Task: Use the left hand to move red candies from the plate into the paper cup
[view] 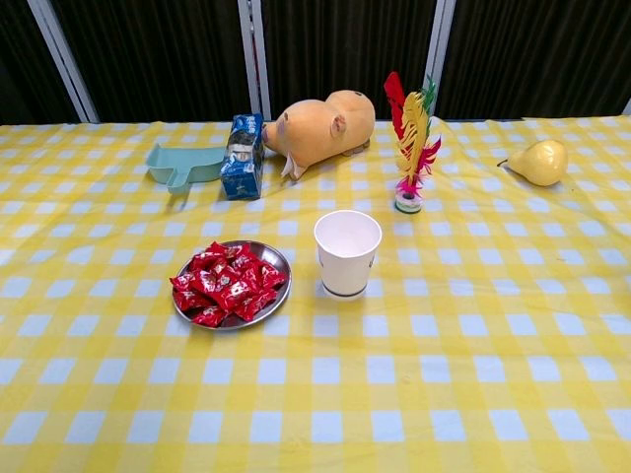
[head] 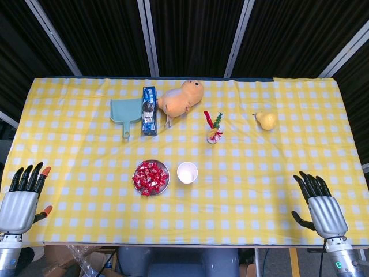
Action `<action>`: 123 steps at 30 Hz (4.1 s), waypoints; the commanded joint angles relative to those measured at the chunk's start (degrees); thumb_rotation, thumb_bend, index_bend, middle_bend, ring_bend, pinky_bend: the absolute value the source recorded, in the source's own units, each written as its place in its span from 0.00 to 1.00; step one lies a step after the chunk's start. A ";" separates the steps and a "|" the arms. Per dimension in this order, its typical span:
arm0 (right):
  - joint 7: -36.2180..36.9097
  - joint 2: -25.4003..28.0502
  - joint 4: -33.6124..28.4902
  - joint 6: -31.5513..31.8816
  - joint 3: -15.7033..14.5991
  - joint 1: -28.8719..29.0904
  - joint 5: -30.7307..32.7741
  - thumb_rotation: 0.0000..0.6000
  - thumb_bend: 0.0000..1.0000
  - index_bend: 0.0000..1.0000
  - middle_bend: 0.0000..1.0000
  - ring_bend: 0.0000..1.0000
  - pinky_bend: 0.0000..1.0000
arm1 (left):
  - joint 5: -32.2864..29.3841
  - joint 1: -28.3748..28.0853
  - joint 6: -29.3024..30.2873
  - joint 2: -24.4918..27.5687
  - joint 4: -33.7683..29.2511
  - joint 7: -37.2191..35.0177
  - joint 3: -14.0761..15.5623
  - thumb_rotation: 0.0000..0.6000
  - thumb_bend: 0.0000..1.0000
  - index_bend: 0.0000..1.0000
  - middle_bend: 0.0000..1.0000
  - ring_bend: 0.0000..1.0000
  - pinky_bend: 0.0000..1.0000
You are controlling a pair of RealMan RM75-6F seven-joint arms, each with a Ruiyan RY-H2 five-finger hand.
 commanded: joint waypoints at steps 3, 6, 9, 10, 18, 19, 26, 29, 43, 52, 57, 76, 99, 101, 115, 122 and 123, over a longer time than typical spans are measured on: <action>0.03 0.06 -0.10 -0.01 0.00 -0.01 0.05 1.00 0.34 0.00 0.00 0.00 0.00 | -0.02 0.01 0.00 0.05 -0.08 0.08 0.00 1.00 0.18 0.00 0.00 0.00 0.01; 0.07 0.11 -0.14 0.18 -0.04 -0.09 -0.11 1.00 0.34 0.00 0.00 0.00 0.00 | 0.07 0.02 0.00 0.08 -0.16 0.15 0.06 1.00 0.18 0.00 0.00 0.00 0.02; -0.05 0.05 -0.08 0.15 -0.02 -0.11 0.02 1.00 0.34 0.00 0.00 0.00 0.00 | 0.08 -0.43 -0.51 0.10 -0.48 1.00 -0.15 1.00 0.18 0.00 0.03 0.04 0.13; 0.02 0.08 -0.09 0.12 0.09 -0.10 0.24 1.00 0.34 0.00 0.00 0.00 0.00 | 0.08 -1.21 -1.06 0.04 -0.90 2.11 -0.80 1.00 0.18 0.00 0.06 0.10 0.21; 0.51 0.20 -0.20 -0.10 0.13 0.05 0.22 1.00 0.34 0.00 0.00 0.00 0.00 | -6.95 -8.36 -10.56 0.07 -10.30 9.85 -5.87 1.00 0.18 0.10 0.24 0.62 0.74; 0.59 0.21 -0.16 -0.15 0.13 0.05 0.27 1.00 0.34 0.00 0.00 0.00 0.00 | -8.55 -9.63 -12.33 -0.01 -11.62 11.11 -6.63 1.00 0.18 0.10 0.24 0.66 0.77; 1.28 0.38 -0.24 -0.22 0.15 0.06 0.35 1.00 0.34 0.00 0.00 0.00 0.00 | -22.77 -18.84 -22.06 -3.53 -17.52 22.86 -10.63 1.00 0.19 0.18 0.23 0.79 0.88; 1.49 0.47 -0.25 -0.21 0.16 0.07 0.31 1.00 0.34 0.00 0.00 0.00 0.00 | -29.63 -22.78 -23.96 -6.45 -18.17 28.66 -11.18 1.00 0.21 0.17 0.21 0.79 0.88; 2.81 0.85 -0.50 -0.65 0.16 0.24 0.49 1.00 0.34 0.00 0.00 0.00 0.00 | -44.81 -33.76 -20.70 -17.94 -14.70 39.50 -10.87 1.00 0.27 0.14 0.18 0.79 0.88; 3.62 1.06 -0.75 -0.69 0.29 0.22 0.82 1.00 0.34 0.00 0.00 0.00 0.00 | -50.36 -39.01 -19.08 -24.04 -9.43 41.81 -11.40 1.00 0.27 0.15 0.19 0.79 0.88; 3.98 1.15 -0.80 -0.81 0.37 0.29 0.95 1.00 0.34 0.00 0.00 0.00 0.00 | -53.60 -41.46 -19.04 -26.93 -6.09 42.28 -11.63 1.00 0.27 0.16 0.19 0.79 0.88; 4.40 1.19 -0.93 -0.70 0.55 0.26 1.18 1.00 0.34 0.00 0.00 0.00 0.00 | -55.68 -46.16 -17.99 -33.54 2.84 41.18 -10.08 1.00 0.35 0.38 0.47 0.80 0.90; 4.64 1.20 -1.07 -0.80 0.56 0.24 1.37 1.00 0.34 0.00 0.00 0.00 0.00 | -52.27 -48.30 -14.24 -28.23 -4.01 40.26 -13.35 1.00 0.42 0.49 0.64 0.82 0.91; 4.57 1.22 -1.16 -0.76 0.59 0.25 1.34 1.00 0.34 0.00 0.00 0.00 0.00 | -52.30 -48.88 -13.78 -27.29 -6.00 40.78 -14.07 1.00 0.42 0.49 0.64 0.82 0.91; 4.86 1.35 -1.34 -0.57 0.58 0.16 1.23 1.00 0.34 0.00 0.00 0.00 0.00 | -56.41 -56.17 -13.36 -29.75 -7.55 43.98 -19.16 1.00 0.42 0.50 0.64 0.82 0.91; 5.33 1.37 -1.42 -0.60 0.71 0.17 1.47 1.00 0.34 0.00 0.00 0.00 0.00 | -59.29 -60.88 -14.75 -34.95 -1.71 45.37 -20.10 1.00 0.42 0.50 0.64 0.82 0.91; 5.45 1.42 -1.45 -0.65 0.74 0.17 1.57 1.00 0.34 0.00 0.00 0.00 0.00 | -59.61 -61.58 -14.95 -35.73 -0.77 45.62 -20.15 1.00 0.42 0.50 0.64 0.82 0.91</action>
